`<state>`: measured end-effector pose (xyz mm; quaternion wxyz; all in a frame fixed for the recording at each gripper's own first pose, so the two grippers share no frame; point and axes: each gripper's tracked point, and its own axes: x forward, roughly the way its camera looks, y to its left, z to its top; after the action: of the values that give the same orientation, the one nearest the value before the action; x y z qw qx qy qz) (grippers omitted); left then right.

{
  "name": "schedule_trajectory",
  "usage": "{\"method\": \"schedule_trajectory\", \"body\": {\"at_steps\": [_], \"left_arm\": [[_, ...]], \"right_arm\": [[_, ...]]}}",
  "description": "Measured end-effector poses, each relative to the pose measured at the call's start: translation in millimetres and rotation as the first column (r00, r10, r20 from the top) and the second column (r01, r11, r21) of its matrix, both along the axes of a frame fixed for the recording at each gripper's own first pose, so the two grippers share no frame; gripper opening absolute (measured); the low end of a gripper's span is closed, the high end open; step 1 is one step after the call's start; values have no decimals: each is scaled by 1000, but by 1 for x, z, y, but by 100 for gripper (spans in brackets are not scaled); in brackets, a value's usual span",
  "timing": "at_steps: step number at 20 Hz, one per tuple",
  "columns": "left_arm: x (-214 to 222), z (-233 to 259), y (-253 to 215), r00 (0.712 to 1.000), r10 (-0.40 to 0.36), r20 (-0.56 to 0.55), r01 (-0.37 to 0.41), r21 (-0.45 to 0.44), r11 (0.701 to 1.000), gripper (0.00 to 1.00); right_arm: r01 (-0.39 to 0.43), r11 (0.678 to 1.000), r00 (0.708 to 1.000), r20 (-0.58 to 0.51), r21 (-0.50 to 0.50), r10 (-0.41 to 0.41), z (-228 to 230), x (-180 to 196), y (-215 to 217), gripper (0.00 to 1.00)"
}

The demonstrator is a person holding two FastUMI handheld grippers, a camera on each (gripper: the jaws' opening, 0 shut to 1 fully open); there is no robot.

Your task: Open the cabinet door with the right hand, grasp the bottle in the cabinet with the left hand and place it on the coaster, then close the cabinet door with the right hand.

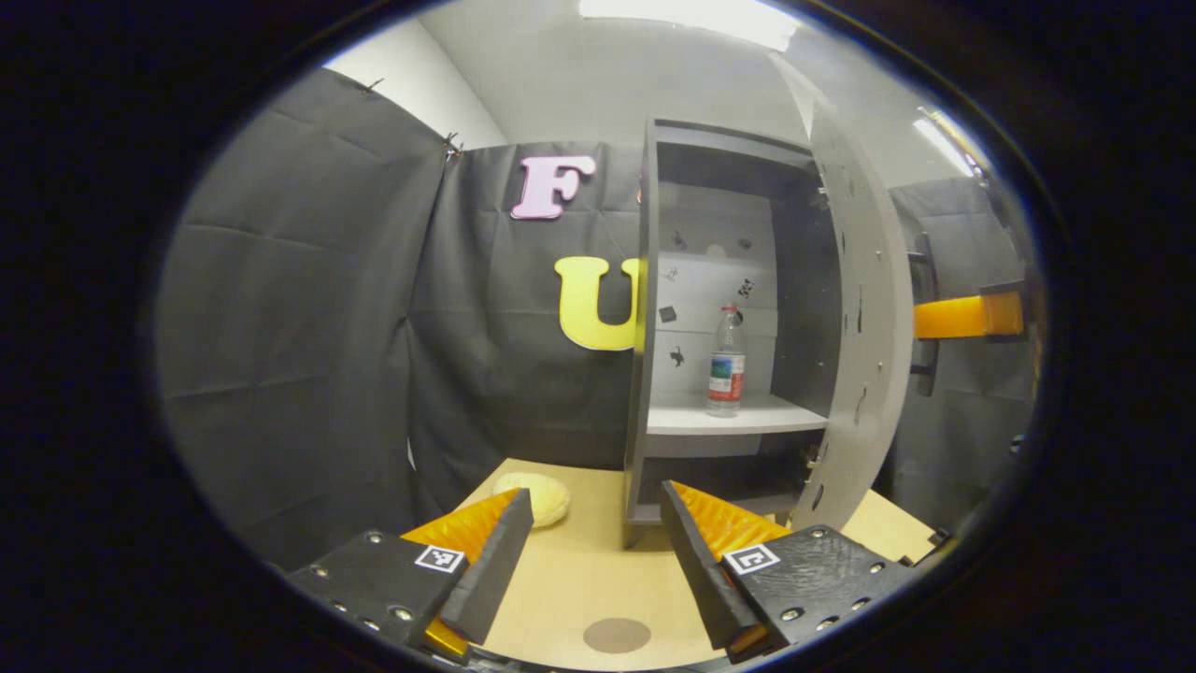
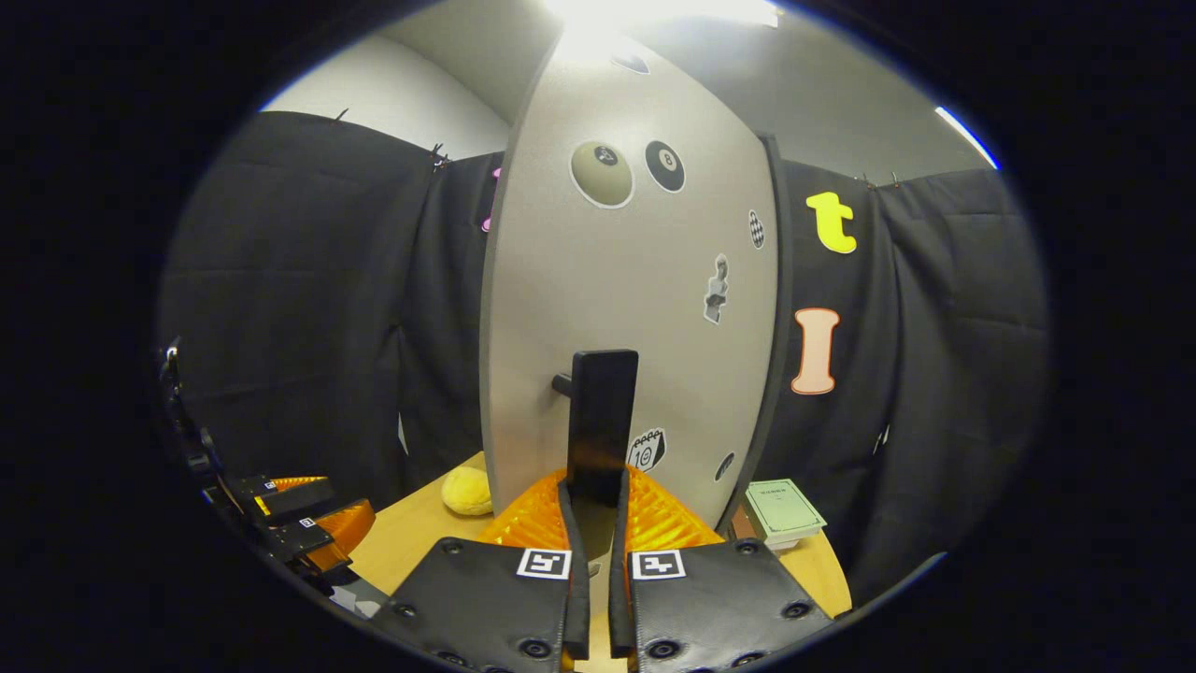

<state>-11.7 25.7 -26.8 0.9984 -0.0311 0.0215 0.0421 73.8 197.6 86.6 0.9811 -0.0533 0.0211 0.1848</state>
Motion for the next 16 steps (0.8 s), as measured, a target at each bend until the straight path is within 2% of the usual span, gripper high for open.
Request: {"method": "schedule_trajectory", "body": {"at_steps": [4, 6, 10, 16], "left_arm": [[-3, 13, -28, 1000, 12, -1, -12, 48, 999, 82], [-13, 20, -42, 1000, 23, -1, -23, 58, 998, 82], [-35, 24, -82, 1000, 21, -7, -21, 55, 998, 82], [-66, 36, -127, 1000, 28, 10, -28, 33, 999, 82]], "right_arm": [[-8, 1000, 1000, 7, -21, 8, -1, -1, -18, 10], [-20, 1000, 1000, -10, -1, 20, -2, -2, -28, 10], [1, 999, 1000, 1, -33, -1, -1, 7, -52, 9], [16, 1000, 999, 28, -17, -15, 0, 15, -93, 8]]}}
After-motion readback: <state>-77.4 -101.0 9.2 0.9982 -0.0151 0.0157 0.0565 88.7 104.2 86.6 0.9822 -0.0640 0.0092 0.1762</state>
